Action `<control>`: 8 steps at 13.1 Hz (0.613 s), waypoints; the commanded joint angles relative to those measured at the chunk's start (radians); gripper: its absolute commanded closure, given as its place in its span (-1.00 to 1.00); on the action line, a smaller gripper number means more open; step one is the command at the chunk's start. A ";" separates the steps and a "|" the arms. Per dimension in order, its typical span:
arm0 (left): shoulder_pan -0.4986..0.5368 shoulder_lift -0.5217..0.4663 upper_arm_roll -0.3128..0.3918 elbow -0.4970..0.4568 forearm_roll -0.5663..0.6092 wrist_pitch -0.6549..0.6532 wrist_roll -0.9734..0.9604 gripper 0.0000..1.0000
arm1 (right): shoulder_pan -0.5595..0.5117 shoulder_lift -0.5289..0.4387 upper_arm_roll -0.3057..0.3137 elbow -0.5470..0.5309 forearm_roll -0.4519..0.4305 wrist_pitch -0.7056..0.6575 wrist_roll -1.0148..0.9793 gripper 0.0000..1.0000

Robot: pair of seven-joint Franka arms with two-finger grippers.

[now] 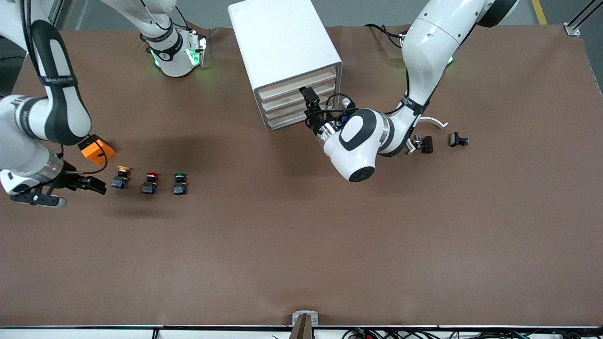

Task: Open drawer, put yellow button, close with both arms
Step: 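Grasp the top drawer front with the left gripper while the right gripper reaches the button, then pull the drawer open with the left gripper while the right gripper grasps the button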

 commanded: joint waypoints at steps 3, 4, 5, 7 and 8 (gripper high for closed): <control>-0.070 0.011 0.001 0.011 -0.027 -0.030 -0.018 -0.27 | -0.051 0.103 0.016 -0.056 0.020 0.185 -0.027 -1.00; -0.081 0.012 0.001 0.011 -0.028 -0.031 -0.024 -0.10 | -0.065 0.127 0.016 -0.054 0.020 0.193 -0.028 -1.00; -0.082 0.012 0.001 0.010 -0.028 -0.031 -0.039 0.10 | -0.073 0.146 0.017 -0.054 0.020 0.193 -0.028 -1.00; -0.081 0.015 0.002 0.008 -0.027 -0.033 -0.044 0.53 | -0.074 0.166 0.019 -0.056 0.020 0.192 -0.028 -1.00; -0.079 0.026 0.002 0.010 -0.027 -0.033 -0.046 0.63 | -0.076 0.174 0.019 -0.056 0.020 0.189 -0.028 -1.00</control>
